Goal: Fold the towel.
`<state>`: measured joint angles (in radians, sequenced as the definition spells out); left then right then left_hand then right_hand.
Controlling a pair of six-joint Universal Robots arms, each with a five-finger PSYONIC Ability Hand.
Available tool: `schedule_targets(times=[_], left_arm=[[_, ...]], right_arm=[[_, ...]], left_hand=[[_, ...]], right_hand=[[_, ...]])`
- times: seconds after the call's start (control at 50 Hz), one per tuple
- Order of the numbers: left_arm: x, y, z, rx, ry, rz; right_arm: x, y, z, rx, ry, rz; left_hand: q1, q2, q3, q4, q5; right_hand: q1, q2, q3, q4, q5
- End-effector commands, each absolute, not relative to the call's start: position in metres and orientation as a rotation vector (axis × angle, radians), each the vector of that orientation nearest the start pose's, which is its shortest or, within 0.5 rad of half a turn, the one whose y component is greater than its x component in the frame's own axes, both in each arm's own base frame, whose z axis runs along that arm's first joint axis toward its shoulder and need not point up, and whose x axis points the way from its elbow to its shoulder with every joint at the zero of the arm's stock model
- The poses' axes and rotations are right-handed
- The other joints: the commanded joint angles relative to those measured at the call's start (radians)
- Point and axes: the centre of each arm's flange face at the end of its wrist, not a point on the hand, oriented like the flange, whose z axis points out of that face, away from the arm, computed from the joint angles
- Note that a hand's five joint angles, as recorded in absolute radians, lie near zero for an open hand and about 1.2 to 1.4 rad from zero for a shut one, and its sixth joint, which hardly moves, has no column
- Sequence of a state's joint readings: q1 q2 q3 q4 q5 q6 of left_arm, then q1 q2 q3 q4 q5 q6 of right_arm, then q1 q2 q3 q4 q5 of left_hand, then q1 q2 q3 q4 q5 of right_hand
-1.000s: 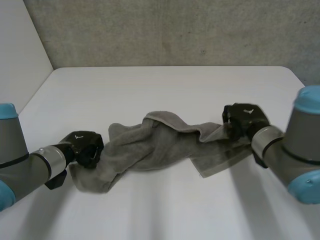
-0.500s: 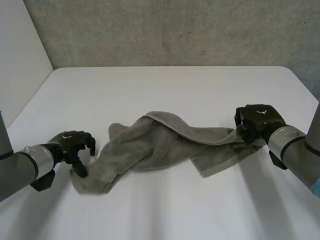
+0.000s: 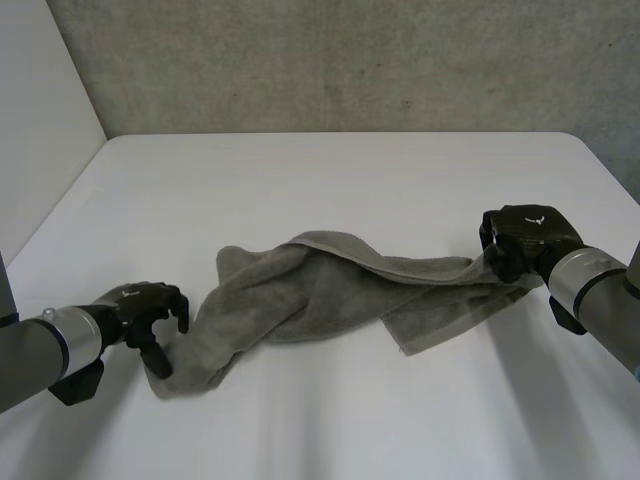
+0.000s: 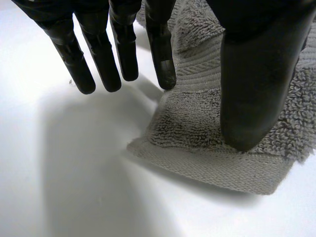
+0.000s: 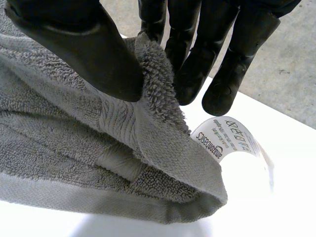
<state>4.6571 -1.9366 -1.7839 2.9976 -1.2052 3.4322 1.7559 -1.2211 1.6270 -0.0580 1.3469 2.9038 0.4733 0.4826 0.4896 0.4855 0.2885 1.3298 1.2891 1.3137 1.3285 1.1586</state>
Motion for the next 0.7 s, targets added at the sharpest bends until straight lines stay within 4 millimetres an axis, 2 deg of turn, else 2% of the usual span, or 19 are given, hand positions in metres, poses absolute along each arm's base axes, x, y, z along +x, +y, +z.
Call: schedule_targets(times=[0.02, 0.18, 0.22, 0.24, 0.26, 0.28, 0.3, 0.42, 0.44, 0.46, 0.48, 0.52, 0.54, 0.56, 0.58, 0.6, 0.62, 0.64, 0.7], left_arm=[[-0.177, -0.264, 0.138, 0.835, 2.921, -1.405], [-0.177, -0.264, 0.131, 0.832, 2.934, -1.381], [-0.177, -0.264, 0.131, 0.832, 2.937, -1.377], [-0.177, -0.264, 0.131, 0.832, 2.939, -1.375], [-0.177, -0.264, 0.131, 0.832, 2.939, -1.374], [-0.177, -0.264, 0.131, 0.834, 2.94, -1.376], [-0.178, -0.263, 0.132, 0.841, 2.943, -1.382], [-0.183, -0.262, 0.138, 0.869, 2.927, -1.419], [-0.185, -0.263, 0.144, 0.878, 2.909, -1.449], [-0.188, -0.265, 0.16, 0.889, 2.857, -1.536], [-0.188, -0.265, 0.16, 0.889, 2.856, -1.537], [-0.193, -0.269, 0.191, 0.904, 2.746, -1.705], [-0.193, -0.269, 0.192, 0.904, 2.746, -1.706], [-0.195, -0.27, 0.203, 0.9, 2.709, -1.767], [-0.195, -0.27, 0.204, 0.9, 2.709, -1.768], [-0.196, -0.272, 0.213, 0.886, 2.684, -1.82], [-0.196, -0.272, 0.214, 0.886, 2.684, -1.82], [-0.197, -0.273, 0.221, 0.871, 2.669, -1.86], [-0.197, -0.272, 0.221, 0.849, 2.685, -1.863]], right_arm=[[0.211, -0.299, 0.184, -0.727, 2.35, -1.716], [0.212, -0.298, 0.182, -0.732, 2.35, -1.709], [0.212, -0.297, 0.182, -0.732, 2.351, -1.707], [0.212, -0.297, 0.182, -0.732, 2.351, -1.707], [0.212, -0.297, 0.182, -0.733, 2.35, -1.706], [0.212, -0.297, 0.182, -0.733, 2.35, -1.706], [0.212, -0.297, 0.182, -0.733, 2.35, -1.706], [0.211, -0.299, 0.184, -0.729, 2.35, -1.714], [0.211, -0.3, 0.185, -0.726, 2.346, -1.719], [0.211, -0.3, 0.185, -0.726, 2.346, -1.719], [0.211, -0.301, 0.187, -0.723, 2.347, -1.722], [0.211, -0.302, 0.189, -0.723, 2.343, -1.73], [0.211, -0.303, 0.194, -0.72, 2.332, -1.749], [0.211, -0.304, 0.202, -0.718, 2.314, -1.779], [0.211, -0.304, 0.202, -0.718, 2.314, -1.779], [0.211, -0.302, 0.212, -0.719, 2.29, -1.81], [0.211, -0.302, 0.212, -0.719, 2.29, -1.81], [0.211, -0.3, 0.221, -0.72, 2.268, -1.837], [0.211, -0.296, 0.23, -0.723, 2.239, -1.854]], left_hand=[[-0.025, -0.034, -0.041, -0.037, -0.015], [-0.031, -0.04, -0.047, -0.043, -0.021], [-0.001, -0.011, -0.018, -0.014, 0.009], [0.118, 0.108, 0.101, 0.105, 0.128], [0.119, 0.11, 0.103, 0.107, 0.129], [0.459, 0.45, 0.443, 0.447, 0.469], [0.913, 0.904, 0.897, 0.901, 0.923], [0.923, 0.914, 0.907, 0.911, 0.933], [0.923, 0.914, 0.907, 0.911, 0.933], [0.923, 0.914, 0.907, 0.911, 0.933], [0.923, 0.914, 0.907, 0.911, 0.933], [0.923, 0.914, 0.907, 0.911, 0.933], [0.923, 0.914, 0.907, 0.911, 0.933], [0.923, 0.914, 0.907, 0.911, 0.933], [0.923, 0.914, 0.907, 0.911, 0.933], [0.923, 0.914, 0.907, 0.911, 0.933], [0.923, 0.914, 0.907, 0.911, 0.933], [0.923, 0.914, 0.907, 0.911, 0.933], [0.923, 0.914, 0.907, 0.911, 0.933]], right_hand=[[0.066, 0.107, 0.083, 0.068, 0.063], [0.066, 0.107, 0.083, 0.068, 0.063], [0.066, 0.107, 0.083, 0.068, 0.063], [0.066, 0.107, 0.083, 0.068, 0.063], [0.066, 0.107, 0.083, 0.068, 0.063], [0.066, 0.107, 0.083, 0.068, 0.063], [0.066, 0.107, 0.083, 0.068, 0.063], [0.066, 0.107, 0.083, 0.068, 0.063], [0.066, 0.107, 0.083, 0.068, 0.063], [0.066, 0.107, 0.083, 0.068, 0.063], [0.066, 0.107, 0.083, 0.068, 0.063], [0.066, 0.107, 0.083, 0.068, 0.063], [0.066, 0.107, 0.083, 0.068, 0.063], [0.066, 0.107, 0.083, 0.068, 0.063], [0.066, 0.107, 0.083, 0.068, 0.063], [0.066, 0.107, 0.083, 0.068, 0.063], [0.066, 0.107, 0.083, 0.068, 0.063], [0.066, 0.107, 0.083, 0.068, 0.063], [0.066, 0.107, 0.083, 0.068, 0.063]])
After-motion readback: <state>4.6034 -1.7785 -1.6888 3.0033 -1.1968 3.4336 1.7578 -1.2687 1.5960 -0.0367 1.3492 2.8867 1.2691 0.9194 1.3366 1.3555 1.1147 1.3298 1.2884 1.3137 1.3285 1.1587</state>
